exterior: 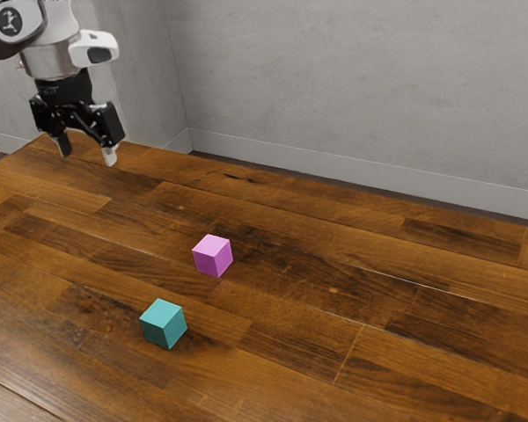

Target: Pick up the blue block with one arm, and put the blue block on the pink block with one arm

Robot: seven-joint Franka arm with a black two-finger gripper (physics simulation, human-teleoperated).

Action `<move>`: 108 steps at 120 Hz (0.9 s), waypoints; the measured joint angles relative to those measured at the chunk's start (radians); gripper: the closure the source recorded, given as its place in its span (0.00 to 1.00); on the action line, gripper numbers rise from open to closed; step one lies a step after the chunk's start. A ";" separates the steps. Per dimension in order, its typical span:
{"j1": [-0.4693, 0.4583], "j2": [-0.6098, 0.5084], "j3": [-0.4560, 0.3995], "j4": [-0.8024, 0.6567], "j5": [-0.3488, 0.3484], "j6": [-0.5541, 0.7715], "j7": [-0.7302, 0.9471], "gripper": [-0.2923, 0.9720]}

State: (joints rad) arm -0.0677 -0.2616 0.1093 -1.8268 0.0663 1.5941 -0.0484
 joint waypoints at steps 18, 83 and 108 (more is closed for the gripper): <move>-0.002 -0.005 0.002 -0.014 -0.003 0.021 -0.028 0.23; -0.012 0.074 -0.018 -0.490 -0.098 0.454 -0.125 0.23; -0.014 0.086 -0.046 -0.633 -0.132 0.629 -0.145 0.23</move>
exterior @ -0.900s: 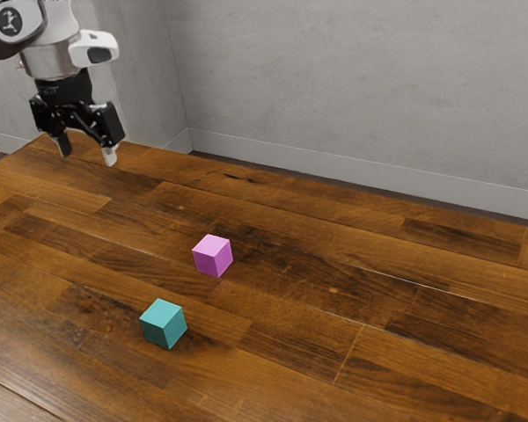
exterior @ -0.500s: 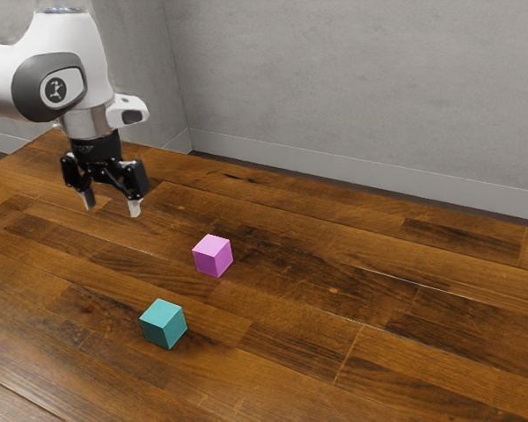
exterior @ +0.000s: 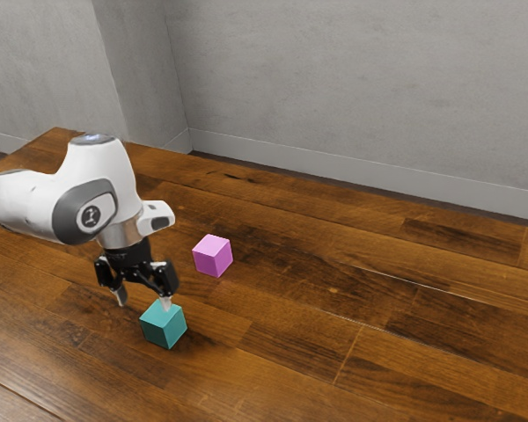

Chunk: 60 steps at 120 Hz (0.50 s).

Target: Pick up the blue block with one arm, and put the blue block on the pink block with one arm

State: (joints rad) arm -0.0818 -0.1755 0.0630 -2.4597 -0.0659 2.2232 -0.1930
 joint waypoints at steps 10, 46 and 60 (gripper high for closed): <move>0.000 0.025 -0.001 -0.014 0.009 0.055 0.006 0.23; 0.023 0.144 -0.001 -0.008 0.028 0.207 0.054 0.23; 0.038 0.163 0.000 -0.006 0.032 0.245 0.076 0.23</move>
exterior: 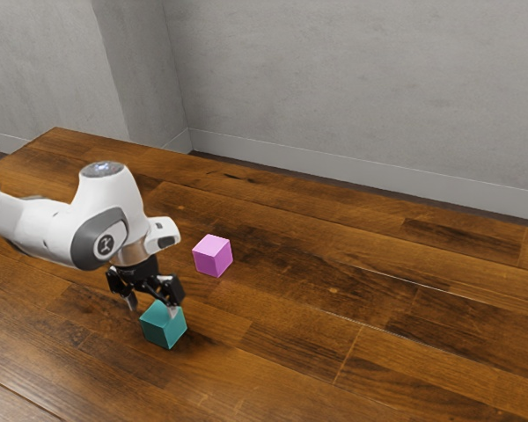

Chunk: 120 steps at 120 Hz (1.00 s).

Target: Pick up the blue block with one arm, and put the blue block on the pink block with one arm

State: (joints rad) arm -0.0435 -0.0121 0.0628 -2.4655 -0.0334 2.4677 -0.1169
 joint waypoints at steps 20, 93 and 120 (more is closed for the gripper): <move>0.020 0.047 -0.002 0.018 0.002 0.045 0.028 0.23; -0.014 0.078 -0.003 -0.004 -0.047 0.103 0.077 0.23; -0.013 0.096 -0.002 -0.008 -0.066 0.105 0.084 0.23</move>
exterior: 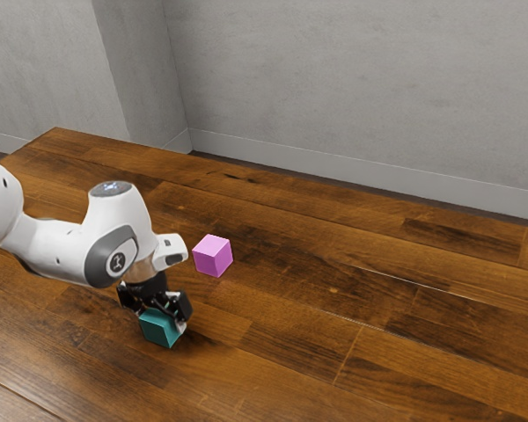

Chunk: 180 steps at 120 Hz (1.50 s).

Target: Pick up the blue block with one arm, and put the blue block on the pink block with one arm

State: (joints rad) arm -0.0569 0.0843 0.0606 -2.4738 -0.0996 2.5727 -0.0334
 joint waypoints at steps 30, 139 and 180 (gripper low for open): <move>0.002 0.016 0.001 0.001 -0.014 0.001 0.004 0.23; 0.058 0.314 -0.007 0.696 0.174 -0.242 -0.020 0.48; 0.075 0.372 -0.038 0.733 0.170 -0.273 -0.015 0.48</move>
State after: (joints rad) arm 0.0183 0.4566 0.0223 -1.7409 0.0703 2.3000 -0.0486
